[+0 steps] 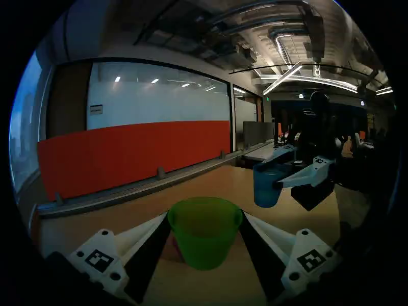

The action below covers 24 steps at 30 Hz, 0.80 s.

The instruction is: Pour water

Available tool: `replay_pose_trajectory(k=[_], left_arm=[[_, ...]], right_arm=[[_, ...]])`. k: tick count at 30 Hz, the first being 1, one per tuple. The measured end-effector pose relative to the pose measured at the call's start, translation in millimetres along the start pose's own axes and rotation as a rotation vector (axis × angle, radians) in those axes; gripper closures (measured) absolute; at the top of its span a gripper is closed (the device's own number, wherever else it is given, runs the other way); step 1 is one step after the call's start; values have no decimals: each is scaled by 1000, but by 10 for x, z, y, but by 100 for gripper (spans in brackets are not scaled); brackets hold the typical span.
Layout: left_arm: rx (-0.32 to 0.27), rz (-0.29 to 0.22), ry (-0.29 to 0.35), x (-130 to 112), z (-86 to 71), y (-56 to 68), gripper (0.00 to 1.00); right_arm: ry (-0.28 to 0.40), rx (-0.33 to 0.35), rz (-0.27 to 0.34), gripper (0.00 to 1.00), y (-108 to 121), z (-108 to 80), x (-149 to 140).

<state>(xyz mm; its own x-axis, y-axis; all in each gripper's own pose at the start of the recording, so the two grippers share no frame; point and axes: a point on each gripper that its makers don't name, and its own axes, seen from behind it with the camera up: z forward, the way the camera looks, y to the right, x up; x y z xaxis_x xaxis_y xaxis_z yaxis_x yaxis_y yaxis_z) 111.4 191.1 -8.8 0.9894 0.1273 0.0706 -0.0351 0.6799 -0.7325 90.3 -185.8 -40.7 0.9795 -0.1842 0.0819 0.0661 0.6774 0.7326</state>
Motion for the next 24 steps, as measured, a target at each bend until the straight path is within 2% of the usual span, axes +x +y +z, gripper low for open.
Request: replay_pose_trajectory(k=[13,24], left_arm=[[-5,-7,33,89,22,46,10],[-24,-5,34,68,48,149,10]], right_arm=[[13,-9,-21,7,41,7,116],[28,-7,-74,8,40,66,280]])
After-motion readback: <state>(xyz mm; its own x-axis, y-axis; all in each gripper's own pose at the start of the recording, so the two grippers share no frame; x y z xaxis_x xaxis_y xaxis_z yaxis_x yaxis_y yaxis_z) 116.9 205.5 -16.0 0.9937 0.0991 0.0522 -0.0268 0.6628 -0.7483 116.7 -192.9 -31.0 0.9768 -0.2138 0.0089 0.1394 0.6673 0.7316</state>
